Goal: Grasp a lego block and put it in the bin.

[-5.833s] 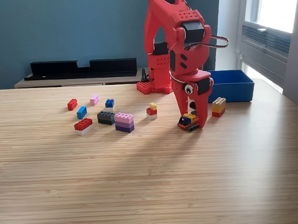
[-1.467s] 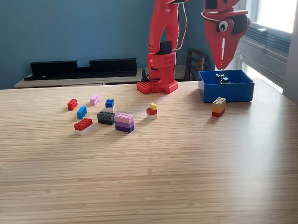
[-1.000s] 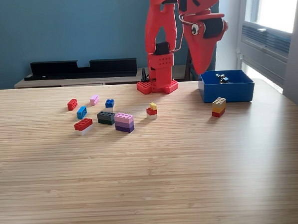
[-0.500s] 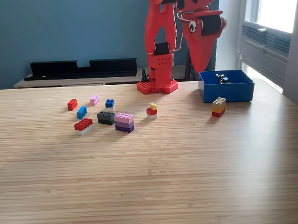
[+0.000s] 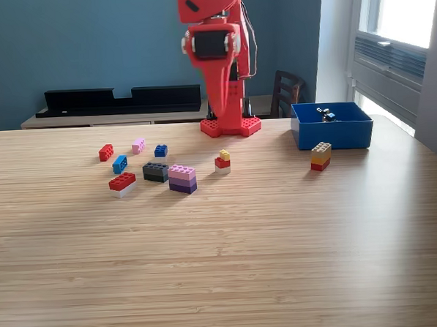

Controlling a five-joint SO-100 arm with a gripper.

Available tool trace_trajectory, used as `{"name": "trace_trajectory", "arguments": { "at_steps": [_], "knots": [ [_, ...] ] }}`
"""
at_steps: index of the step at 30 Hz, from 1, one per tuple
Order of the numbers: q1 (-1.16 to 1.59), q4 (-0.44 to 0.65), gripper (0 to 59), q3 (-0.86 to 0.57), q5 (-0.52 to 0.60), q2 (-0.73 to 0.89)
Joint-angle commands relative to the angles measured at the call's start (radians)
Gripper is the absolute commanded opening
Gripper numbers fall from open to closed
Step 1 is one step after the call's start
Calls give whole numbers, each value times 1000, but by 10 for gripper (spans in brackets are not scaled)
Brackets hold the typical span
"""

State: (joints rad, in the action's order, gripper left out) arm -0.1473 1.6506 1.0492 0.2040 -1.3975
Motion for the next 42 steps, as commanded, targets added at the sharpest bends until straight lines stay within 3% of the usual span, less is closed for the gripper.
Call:
{"name": "trace_trajectory", "arguments": {
  "at_steps": [1, 6, 10, 13, 24, 42],
  "knots": [
    [-140, -49, 1, 20, 54, -18],
    [-218, -106, 5, 92, 117, -23],
    [-242, -153, 197, 158, 138, -32],
    [-239, -216, 230, 270, 147, -34],
    [-196, -287, 261, 469, 149, -35],
    [-169, -379, 224, 466, 101, -21]
  ]
}}
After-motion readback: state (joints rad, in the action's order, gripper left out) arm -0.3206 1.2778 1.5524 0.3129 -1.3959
